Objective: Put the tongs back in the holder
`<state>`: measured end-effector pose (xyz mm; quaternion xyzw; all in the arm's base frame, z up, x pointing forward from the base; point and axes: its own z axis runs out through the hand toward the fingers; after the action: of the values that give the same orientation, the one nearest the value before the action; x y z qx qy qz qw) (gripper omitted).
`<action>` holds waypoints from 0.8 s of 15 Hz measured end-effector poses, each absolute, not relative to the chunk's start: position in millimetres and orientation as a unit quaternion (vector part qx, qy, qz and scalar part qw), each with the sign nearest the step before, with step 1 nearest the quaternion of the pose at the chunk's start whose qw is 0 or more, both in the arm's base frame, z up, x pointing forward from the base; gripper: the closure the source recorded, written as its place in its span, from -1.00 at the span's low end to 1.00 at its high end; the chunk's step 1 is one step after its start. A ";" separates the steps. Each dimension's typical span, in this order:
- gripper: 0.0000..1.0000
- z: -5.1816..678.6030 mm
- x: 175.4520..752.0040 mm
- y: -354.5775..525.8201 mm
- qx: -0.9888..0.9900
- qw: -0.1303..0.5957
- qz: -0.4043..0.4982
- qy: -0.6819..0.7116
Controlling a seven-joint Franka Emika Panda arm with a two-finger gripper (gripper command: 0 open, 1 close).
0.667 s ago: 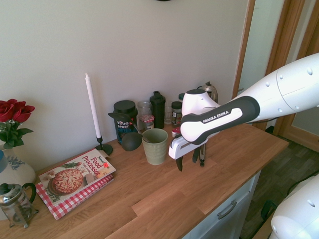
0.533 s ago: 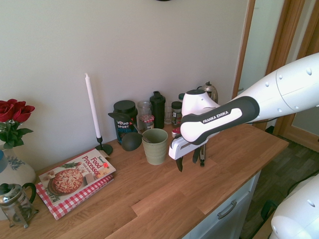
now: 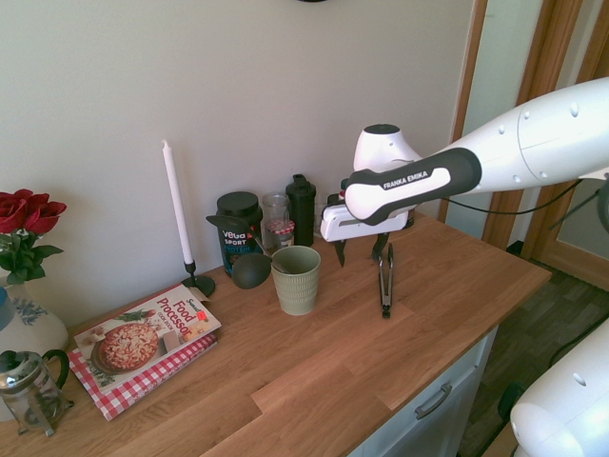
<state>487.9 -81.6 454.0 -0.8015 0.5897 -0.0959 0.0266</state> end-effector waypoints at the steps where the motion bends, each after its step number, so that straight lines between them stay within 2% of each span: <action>1: -1.00 452.5 494.0 -101.9 -0.789 0.027 -0.094 0.607; 6: -1.00 427.4 521.6 -182.2 -0.746 0.026 -0.086 0.660; 12: -1.00 382.9 545.3 -208.4 -0.745 0.043 -0.071 0.662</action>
<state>545.3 -208.4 382.9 -0.7450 0.6619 -0.0712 0.0426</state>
